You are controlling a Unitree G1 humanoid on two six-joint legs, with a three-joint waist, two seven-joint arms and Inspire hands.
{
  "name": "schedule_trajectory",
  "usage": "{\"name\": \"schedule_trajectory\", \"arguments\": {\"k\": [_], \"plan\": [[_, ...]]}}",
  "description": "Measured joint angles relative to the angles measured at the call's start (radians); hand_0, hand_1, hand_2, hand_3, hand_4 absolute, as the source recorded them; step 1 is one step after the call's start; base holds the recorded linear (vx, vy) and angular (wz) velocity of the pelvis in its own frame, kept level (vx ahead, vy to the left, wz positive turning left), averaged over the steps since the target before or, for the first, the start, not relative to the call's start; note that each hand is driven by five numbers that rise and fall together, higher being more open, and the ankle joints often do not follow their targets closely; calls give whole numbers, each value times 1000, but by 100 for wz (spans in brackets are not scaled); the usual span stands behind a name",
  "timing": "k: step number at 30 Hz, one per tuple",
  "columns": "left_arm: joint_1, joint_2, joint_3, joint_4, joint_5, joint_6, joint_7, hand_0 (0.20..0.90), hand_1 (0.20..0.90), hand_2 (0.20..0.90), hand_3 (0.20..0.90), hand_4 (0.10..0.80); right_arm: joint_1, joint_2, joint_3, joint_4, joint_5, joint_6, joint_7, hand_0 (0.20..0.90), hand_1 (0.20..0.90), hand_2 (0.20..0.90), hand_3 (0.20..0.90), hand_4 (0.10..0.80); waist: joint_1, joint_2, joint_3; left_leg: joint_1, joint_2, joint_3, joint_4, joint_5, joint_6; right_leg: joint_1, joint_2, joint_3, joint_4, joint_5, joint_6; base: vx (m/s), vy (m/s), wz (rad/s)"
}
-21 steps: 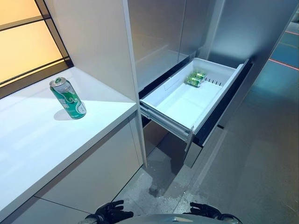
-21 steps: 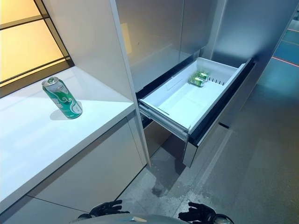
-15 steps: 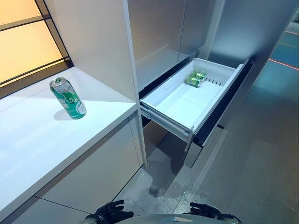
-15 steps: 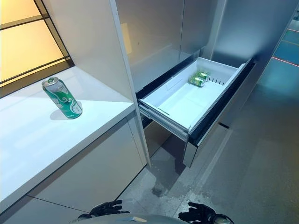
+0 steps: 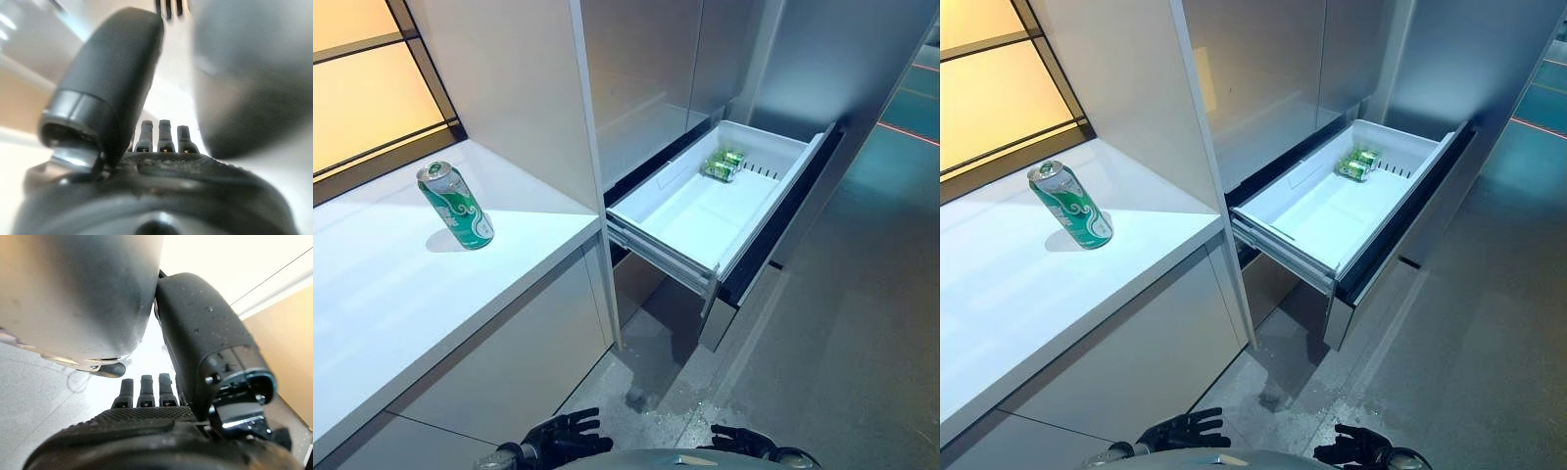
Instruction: Put drinks into fridge and close the fridge
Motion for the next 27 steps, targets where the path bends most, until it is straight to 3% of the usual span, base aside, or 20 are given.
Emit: {"name": "schedule_trajectory", "arguments": {"k": [7,9,12,13,14,16,18,21,24,27], "plan": [[-37,51,-58,-339,-82,93,-332,900,900,900,900,800,-3,-24,1,-32,-8,16,21,900,900,900,900,800,-5,25,11,-10,1,15,-1,0,2,-20,1,16,8,2,2,-17,16,-6],[-51,108,-66,-553,-138,177,-421,900,900,900,900,800,-3,-28,3,-33,-7,9,25,900,900,900,900,800,-6,29,15,-11,1,15,0,0,2,-19,1,16,6,2,2,0,0,0],[-75,154,-32,-811,-308,293,-453,900,900,900,900,800,2,-31,8,-31,-7,-5,25,900,900,900,900,800,-2,30,17,-11,0,14,-1,0,2,-15,1,16,2,4,5,0,0,0],[-100,141,-14,-832,-384,296,-474,900,900,900,900,800,2,-34,10,-31,-7,-5,24,900,900,900,900,800,1,32,16,-9,0,13,-1,-1,3,-13,0,15,1,8,10,0,0,0],[-117,144,13,-923,-433,331,-430,900,900,900,900,800,6,-32,16,-25,-8,-14,23,900,900,900,900,800,-2,33,19,-5,0,15,0,-2,4,-8,0,17,-10,10,9,0,0,0],[-151,164,23,-1065,-538,331,-381,900,900,900,900,800,7,-31,18,-21,-8,-29,21,900,900,900,900,800,-2,31,21,-4,-2,14,-1,-2,4,2,0,18,-21,18,10,20,-6,0],[-189,162,39,-1156,-655,250,-279,900,900,900,900,800,13,-29,21,-7,-7,-47,16,900,900,900,900,800,-4,31,20,4,-3,15,-1,-5,5,13,0,20,-31,21,10,45,-7,-3],[-255,214,75,-1219,-672,58,-65,900,900,900,900,800,22,-28,29,-4,-6,-72,10,900,900,900,900,800,-9,33,19,11,-2,14,-4,-8,3,30,2,21,-54,28,8,45,3,-2],[-297,249,212,-1200,-672,-136,165,900,900,900,900,800,30,-24,33,9,-3,-97,-7,900,900,900,900,800,-22,37,16,14,-3,13,-4,-9,1,55,3,20,-98,49,10,42,2,-2],[-320,258,328,-1198,-685,-253,311,900,900,900,900,800,36,-23,40,10,11,-110,-13,900,900,900,900,800,-18,35,14,14,-3,13,-1,-10,0,55,3,21,-100,55,4,21,5,0]]}}
